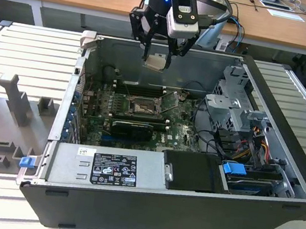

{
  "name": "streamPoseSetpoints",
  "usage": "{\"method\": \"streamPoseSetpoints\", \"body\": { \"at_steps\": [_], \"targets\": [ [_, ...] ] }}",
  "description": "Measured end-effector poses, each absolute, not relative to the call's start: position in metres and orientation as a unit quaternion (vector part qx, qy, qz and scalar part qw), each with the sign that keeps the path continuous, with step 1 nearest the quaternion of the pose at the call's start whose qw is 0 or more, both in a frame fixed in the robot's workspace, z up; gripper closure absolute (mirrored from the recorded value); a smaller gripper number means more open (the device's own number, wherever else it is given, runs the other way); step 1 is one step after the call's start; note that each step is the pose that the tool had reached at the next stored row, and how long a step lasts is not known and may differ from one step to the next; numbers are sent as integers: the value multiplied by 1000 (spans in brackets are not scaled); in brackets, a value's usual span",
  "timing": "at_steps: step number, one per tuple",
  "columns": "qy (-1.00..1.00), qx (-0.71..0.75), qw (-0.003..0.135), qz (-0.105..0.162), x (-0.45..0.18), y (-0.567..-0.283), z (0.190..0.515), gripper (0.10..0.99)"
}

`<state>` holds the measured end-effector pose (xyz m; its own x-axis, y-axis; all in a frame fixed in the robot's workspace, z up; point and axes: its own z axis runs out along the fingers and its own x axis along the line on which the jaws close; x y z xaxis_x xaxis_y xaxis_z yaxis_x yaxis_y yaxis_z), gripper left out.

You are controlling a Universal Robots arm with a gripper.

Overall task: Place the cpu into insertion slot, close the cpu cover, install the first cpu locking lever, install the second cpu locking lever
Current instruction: 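Place the cpu into insertion slot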

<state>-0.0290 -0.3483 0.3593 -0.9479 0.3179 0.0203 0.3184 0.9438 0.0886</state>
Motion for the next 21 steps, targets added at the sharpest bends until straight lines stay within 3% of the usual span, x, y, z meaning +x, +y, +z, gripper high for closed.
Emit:
{"method": "streamPoseSetpoints", "body": {
  "at_steps": [21],
  "targets": [
    [-981,-190,2,-45,-29,-348,359,557]
  ]
}}
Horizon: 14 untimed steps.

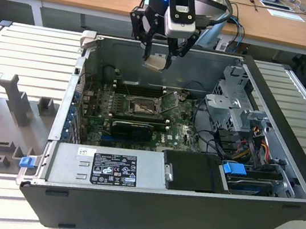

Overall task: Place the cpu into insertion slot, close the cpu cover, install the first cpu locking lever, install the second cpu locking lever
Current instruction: 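Place the cpu into insertion slot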

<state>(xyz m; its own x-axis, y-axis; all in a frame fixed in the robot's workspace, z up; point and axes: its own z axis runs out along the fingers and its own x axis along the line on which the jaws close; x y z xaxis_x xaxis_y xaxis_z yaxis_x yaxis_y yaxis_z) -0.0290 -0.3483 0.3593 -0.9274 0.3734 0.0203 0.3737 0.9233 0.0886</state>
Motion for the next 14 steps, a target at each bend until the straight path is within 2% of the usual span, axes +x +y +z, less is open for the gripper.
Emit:
{"method": "streamPoseSetpoints", "body": {
  "at_steps": [14],
  "targets": [
    [-977,-210,1,-45,-29,-348,359,557]
  ]
}}
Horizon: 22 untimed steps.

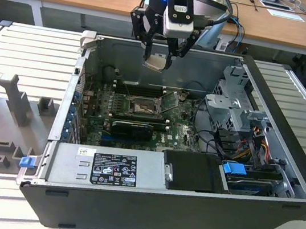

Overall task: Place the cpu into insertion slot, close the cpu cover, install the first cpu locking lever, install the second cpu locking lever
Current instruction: 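Place the cpu into insertion slot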

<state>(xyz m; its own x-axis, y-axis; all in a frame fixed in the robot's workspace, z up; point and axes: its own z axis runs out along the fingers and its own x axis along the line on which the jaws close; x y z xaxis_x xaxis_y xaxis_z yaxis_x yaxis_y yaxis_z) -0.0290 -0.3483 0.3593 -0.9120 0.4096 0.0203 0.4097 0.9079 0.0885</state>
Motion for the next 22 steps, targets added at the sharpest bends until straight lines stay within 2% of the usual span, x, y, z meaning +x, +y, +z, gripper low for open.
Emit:
{"method": "streamPoseSetpoints", "body": {
  "at_steps": [22],
  "targets": [
    [-957,-286,-3,-45,-29,-348,358,557]
  ]
}}
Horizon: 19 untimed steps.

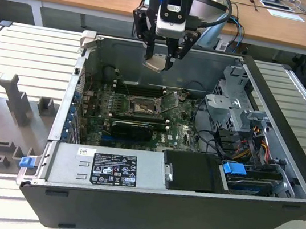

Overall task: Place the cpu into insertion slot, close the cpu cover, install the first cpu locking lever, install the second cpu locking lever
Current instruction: 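Place the cpu into insertion slot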

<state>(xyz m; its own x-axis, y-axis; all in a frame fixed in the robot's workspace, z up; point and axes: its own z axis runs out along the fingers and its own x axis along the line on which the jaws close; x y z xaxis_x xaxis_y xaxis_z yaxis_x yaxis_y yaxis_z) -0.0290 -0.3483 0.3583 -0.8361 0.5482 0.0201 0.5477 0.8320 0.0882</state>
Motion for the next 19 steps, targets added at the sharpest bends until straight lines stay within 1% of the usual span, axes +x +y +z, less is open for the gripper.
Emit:
{"method": "streamPoseSetpoints", "body": {
  "at_steps": [19],
  "targets": [
    [937,347,6,45,-29,-348,356,557]
  ]
}}
